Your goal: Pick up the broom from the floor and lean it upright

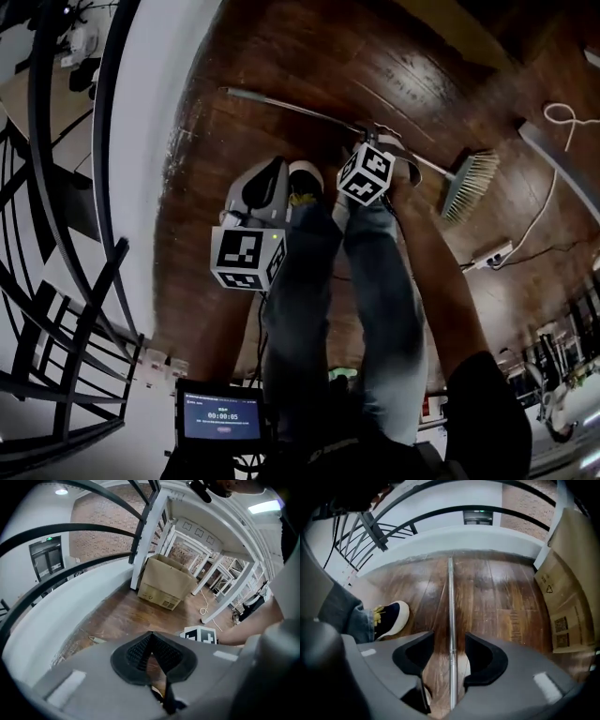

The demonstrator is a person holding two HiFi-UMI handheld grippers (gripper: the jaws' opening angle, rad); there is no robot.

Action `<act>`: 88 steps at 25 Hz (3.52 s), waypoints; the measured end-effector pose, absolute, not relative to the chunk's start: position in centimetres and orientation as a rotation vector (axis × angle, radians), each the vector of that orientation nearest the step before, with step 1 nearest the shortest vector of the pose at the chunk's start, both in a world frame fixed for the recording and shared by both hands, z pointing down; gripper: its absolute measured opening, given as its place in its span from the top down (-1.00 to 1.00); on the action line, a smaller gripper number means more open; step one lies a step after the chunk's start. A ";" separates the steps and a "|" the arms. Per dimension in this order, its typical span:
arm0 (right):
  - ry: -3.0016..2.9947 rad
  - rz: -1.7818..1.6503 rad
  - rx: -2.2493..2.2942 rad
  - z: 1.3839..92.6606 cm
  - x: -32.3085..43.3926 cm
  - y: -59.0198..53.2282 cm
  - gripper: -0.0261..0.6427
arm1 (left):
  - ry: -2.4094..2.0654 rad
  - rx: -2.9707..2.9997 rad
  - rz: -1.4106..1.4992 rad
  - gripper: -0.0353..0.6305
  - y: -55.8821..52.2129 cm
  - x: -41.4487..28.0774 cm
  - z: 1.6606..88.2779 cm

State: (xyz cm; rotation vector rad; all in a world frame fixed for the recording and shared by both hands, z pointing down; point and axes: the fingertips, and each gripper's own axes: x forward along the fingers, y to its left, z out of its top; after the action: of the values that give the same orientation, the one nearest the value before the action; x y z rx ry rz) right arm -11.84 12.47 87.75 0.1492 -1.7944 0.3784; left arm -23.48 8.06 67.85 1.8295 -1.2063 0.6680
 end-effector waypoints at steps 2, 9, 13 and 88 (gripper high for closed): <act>-1.776 0.351 0.131 89.5 -12.3 12.6 0.29 | -1.214 1.831 0.654 0.85 8.0 -24.0 68.6; -1.710 0.368 0.091 92.4 -12.4 13.9 0.29 | -1.236 1.817 0.606 0.85 7.6 -24.5 68.2; -1.673 0.341 0.123 91.9 -11.2 14.0 0.53 | -1.238 1.829 0.573 0.85 7.7 -24.2 66.4; -1.946 0.784 1.741 50.7 10.1 -1.7 0.69 | -1.048 2.319 0.558 0.85 -2.4 -5.1 34.7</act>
State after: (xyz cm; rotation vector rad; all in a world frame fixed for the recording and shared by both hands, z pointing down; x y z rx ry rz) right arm 10.13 -1.74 50.69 1.7410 -1.9459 0.7840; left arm -5.13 -2.44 34.65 2.3187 -1.0479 0.5583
